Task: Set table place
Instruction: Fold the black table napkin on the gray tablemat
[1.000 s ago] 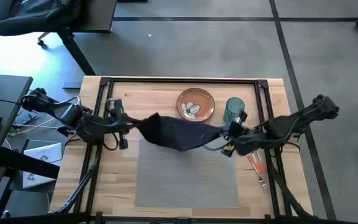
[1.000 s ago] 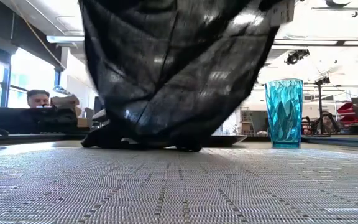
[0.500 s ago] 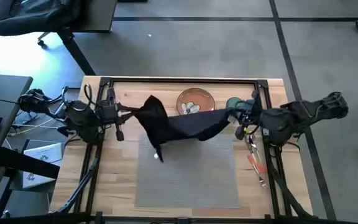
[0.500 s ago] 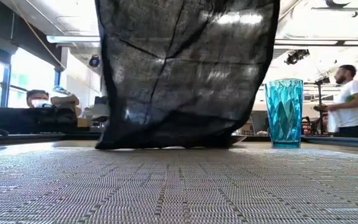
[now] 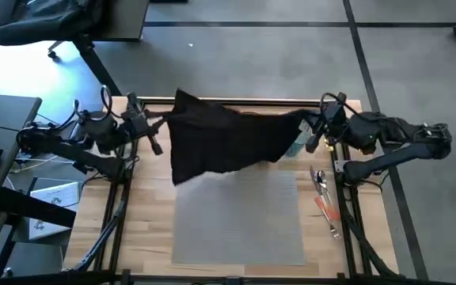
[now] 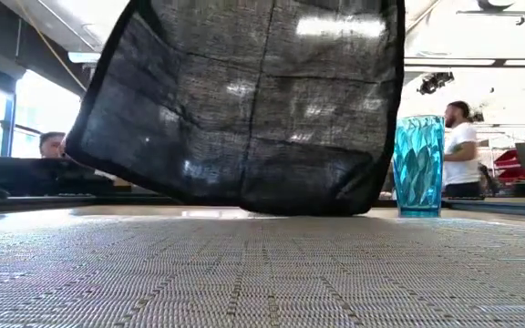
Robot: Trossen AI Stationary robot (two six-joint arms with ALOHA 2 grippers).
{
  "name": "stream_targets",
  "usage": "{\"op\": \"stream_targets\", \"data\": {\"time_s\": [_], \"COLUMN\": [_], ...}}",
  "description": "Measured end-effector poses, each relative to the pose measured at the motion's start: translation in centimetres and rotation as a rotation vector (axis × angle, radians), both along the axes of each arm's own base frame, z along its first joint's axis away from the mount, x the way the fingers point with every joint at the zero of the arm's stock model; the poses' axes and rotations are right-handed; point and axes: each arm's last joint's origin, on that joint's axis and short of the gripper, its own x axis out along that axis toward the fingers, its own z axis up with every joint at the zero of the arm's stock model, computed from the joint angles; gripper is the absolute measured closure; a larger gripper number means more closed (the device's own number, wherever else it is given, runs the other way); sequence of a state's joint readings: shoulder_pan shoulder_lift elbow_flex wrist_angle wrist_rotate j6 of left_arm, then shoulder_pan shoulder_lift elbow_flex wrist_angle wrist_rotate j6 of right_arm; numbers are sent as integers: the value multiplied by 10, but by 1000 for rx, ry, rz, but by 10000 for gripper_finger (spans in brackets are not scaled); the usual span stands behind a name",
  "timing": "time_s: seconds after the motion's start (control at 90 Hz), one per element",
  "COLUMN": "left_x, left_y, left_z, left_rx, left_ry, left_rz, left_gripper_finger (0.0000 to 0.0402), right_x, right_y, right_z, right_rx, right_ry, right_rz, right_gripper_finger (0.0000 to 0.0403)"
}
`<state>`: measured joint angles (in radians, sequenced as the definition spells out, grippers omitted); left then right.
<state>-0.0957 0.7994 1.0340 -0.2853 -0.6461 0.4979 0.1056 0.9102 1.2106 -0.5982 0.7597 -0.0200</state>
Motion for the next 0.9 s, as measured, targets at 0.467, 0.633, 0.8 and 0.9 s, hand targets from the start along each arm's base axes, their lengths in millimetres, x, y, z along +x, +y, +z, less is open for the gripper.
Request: {"op": "stream_targets", "data": {"time_s": [0.467,0.633,0.8,0.9], "left_x": [-4,-8,-7,-5], "left_y": [-29,-50,-75,-90], "left_z": [2,-18,-55,-79], "left_rx": [-98,-278,-444,-520], "left_ry": [-49,84,233,293], "left_rz": [-371,-474,-518,-522], "left_gripper_finger": [401,401,401,401], "right_x": [-8,-1,18,28], "right_y": [32,57,92,114], "right_z": [18,-7,-41,-65], "right_rx": [121,254,341,380], "right_ry": [-61,106,287,352], "right_rz": [308,374,377,364], "right_gripper_finger": [403,403,403,403]}}
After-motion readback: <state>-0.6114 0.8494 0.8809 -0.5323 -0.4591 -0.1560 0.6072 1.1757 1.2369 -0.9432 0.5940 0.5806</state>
